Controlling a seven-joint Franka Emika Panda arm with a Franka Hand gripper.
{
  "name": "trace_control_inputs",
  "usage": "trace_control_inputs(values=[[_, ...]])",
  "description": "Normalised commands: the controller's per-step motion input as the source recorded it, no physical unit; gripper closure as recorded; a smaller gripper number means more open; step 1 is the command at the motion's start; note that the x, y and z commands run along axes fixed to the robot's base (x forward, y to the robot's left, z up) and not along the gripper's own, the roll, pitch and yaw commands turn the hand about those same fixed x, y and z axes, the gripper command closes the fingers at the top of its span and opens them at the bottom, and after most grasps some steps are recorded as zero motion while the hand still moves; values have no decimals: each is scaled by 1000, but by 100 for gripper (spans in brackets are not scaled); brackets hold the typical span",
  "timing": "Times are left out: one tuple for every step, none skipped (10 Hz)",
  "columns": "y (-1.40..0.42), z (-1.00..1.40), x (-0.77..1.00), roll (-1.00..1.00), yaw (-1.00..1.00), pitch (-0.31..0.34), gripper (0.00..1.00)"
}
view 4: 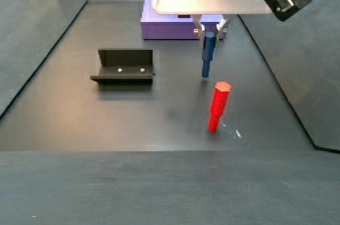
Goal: Pick up the blue object. Move up. Move to above the board. Insert the blue object.
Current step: Pick up the blue object.
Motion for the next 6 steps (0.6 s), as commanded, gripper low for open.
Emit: trace_control_inputs(values=[[0, 0, 0, 0, 0, 0, 100], [0, 0, 0, 0, 0, 0, 100], [0, 0, 0, 0, 0, 0, 100], [0, 0, 0, 0, 0, 0, 100], [0, 0, 0, 0, 0, 0, 100], [0, 0, 0, 0, 0, 0, 100]])
